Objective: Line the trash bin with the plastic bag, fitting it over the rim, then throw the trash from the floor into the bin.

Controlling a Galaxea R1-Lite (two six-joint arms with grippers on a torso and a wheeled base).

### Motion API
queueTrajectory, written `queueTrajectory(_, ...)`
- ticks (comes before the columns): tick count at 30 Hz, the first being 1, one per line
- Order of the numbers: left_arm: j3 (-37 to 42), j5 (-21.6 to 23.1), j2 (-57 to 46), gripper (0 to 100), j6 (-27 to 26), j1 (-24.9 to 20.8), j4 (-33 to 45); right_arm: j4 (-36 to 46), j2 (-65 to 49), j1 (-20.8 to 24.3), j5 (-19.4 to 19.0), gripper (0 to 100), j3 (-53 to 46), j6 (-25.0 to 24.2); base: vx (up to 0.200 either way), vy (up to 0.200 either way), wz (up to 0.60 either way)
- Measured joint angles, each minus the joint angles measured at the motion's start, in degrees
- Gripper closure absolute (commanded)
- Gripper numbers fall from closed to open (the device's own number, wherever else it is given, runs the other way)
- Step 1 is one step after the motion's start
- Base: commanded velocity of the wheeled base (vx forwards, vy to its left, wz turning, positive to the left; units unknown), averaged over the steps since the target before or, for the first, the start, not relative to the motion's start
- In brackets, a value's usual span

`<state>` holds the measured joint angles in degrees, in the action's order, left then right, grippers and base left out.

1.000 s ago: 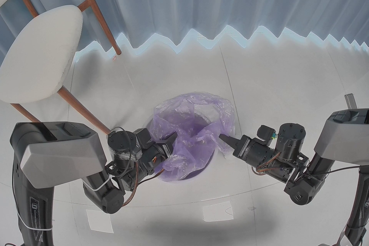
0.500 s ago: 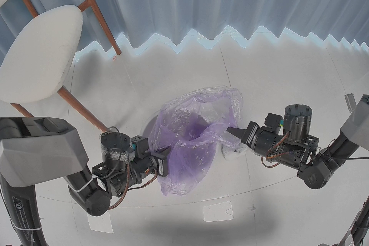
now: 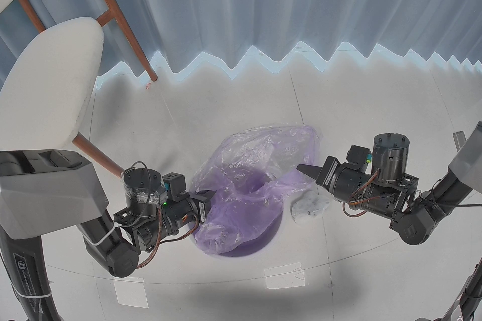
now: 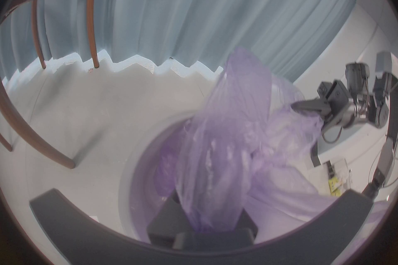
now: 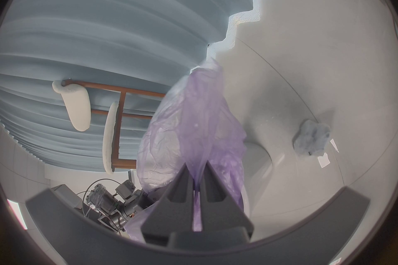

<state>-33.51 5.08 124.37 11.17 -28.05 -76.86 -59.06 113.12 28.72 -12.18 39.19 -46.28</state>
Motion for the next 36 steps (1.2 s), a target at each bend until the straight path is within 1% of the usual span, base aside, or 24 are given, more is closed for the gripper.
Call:
queueTrajectory(2, -0.5, -0.3, -0.2, 100, 1.8, -0.1, 0.2, 0.2, -0.1, -0.1, 0.0, 100, -0.2, 0.1, 0.000, 0.000, 0.00)
queueTrajectory(5, -0.7, -0.4, -1.4, 100, 2.7, -0.1, 1.7, 0.4, -0.6, -0.2, -0.2, 100, -0.5, 0.4, 0.000, 0.000, 0.00)
queueTrajectory(8, -0.6, -0.4, -2.9, 100, 3.0, 0.3, 5.9, 0.8, -1.2, -0.3, -0.6, 100, -0.5, 0.6, 0.000, 0.000, 0.00)
queueTrajectory(11, -0.5, -0.3, -4.7, 100, 3.3, 1.2, 10.5, 2.4, -1.6, -0.6, -1.9, 100, 0.5, 0.7, 0.000, 0.000, 0.00)
queueTrajectory(14, -0.6, -0.5, -6.4, 100, 3.4, 2.2, 13.7, 7.4, -1.6, -0.9, -3.4, 100, 3.5, 0.8, 0.000, 0.000, 0.00)
queueTrajectory(18, -0.9, -1.3, -8.0, 100, 3.2, 3.8, 16.1, 14.6, -0.8, -1.3, -4.5, 100, 10.0, 1.1, 0.000, 0.000, 0.00)
queueTrajectory(22, -1.9, -2.0, -9.0, 100, 3.0, 5.8, 18.8, 18.1, 1.9, -1.6, -4.9, 100, 16.8, 3.8, 0.000, 0.000, 0.00)
queueTrajectory(26, -4.1, -2.0, -9.6, 100, 2.9, 8.4, 23.4, 19.3, 5.1, -2.4, -4.8, 100, 21.4, 6.2, 0.000, 0.000, 0.00)
queueTrajectory(29, -5.5, -1.9, -9.2, 100, 2.8, 9.7, 24.3, 19.5, 7.1, -3.5, -4.6, 100, 23.3, 6.7, 0.000, 0.000, 0.00)
queueTrajectory(36, -6.3, -1.9, -6.9, 100, 2.8, 10.1, 24.5, 19.5, 9.7, -5.2, -4.3, 100, 24.2, 6.8, 0.000, 0.000, 0.00)
